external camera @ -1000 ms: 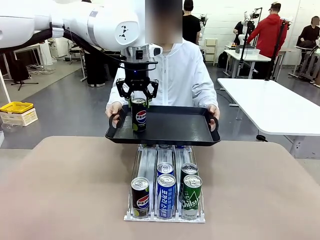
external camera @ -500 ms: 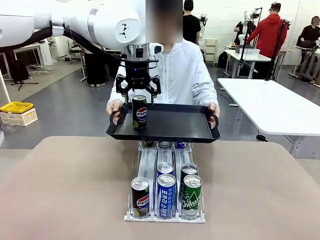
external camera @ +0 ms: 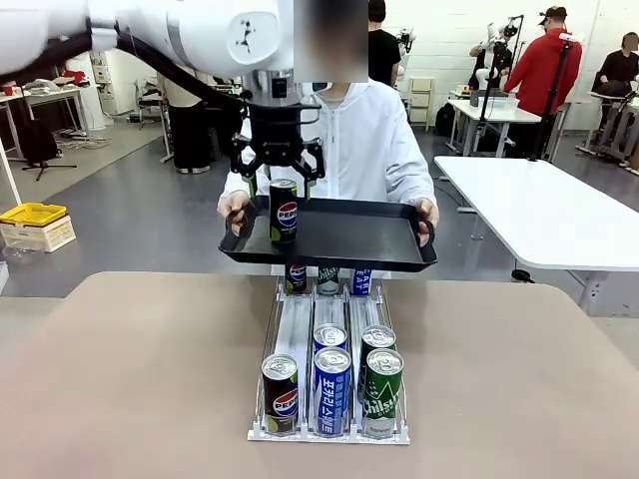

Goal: Retrieve and hand over the desired beverage to the person.
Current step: Place the picked can on the Handle tray extended by the person.

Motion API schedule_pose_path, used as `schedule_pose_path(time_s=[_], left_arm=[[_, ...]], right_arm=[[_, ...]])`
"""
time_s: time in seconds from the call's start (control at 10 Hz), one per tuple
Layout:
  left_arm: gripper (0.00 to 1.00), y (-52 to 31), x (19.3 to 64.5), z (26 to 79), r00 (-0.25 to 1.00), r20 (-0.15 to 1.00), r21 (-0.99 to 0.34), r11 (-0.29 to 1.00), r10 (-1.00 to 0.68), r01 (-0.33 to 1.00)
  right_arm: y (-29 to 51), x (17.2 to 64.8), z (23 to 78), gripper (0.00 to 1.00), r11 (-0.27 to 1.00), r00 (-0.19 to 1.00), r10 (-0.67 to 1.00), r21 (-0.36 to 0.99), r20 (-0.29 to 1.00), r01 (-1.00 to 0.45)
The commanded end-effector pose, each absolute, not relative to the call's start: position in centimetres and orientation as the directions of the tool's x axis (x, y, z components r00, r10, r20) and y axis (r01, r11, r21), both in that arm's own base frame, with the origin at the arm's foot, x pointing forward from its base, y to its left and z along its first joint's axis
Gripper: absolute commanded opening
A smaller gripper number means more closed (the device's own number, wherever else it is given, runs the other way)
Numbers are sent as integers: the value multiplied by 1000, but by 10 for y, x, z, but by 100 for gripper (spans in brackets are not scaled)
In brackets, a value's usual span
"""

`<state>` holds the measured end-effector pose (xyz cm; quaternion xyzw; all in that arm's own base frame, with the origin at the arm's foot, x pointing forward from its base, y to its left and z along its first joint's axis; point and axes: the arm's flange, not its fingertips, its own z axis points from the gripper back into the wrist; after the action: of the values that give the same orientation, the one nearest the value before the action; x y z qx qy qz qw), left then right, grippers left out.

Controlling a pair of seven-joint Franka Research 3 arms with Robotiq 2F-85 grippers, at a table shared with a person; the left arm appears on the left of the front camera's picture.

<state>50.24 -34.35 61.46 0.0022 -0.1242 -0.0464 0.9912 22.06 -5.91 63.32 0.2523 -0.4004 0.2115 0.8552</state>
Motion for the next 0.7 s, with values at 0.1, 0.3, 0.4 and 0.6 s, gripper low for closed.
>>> schedule_pose_path(time_s=[0.1, 0.3, 0.4, 0.6], left_arm=[[100, -324, 404, 622, 922, 315, 45, 974, -227, 224], [100, -314, 372, 612, 917, 298, 23, 962, -267, 272], [100, -310, 358, 606, 918, 294, 20, 962, -268, 274], [100, -307, 351, 606, 915, 296, 25, 960, -273, 279]], right_arm=[[-59, 222, 633, 100, 765, 582, 163, 271, 797, -585], [-59, 222, 633, 100, 765, 582, 163, 271, 797, -585], [-59, 222, 633, 100, 765, 582, 163, 271, 797, -585], [-59, 222, 633, 100, 765, 582, 163, 271, 797, -585]])
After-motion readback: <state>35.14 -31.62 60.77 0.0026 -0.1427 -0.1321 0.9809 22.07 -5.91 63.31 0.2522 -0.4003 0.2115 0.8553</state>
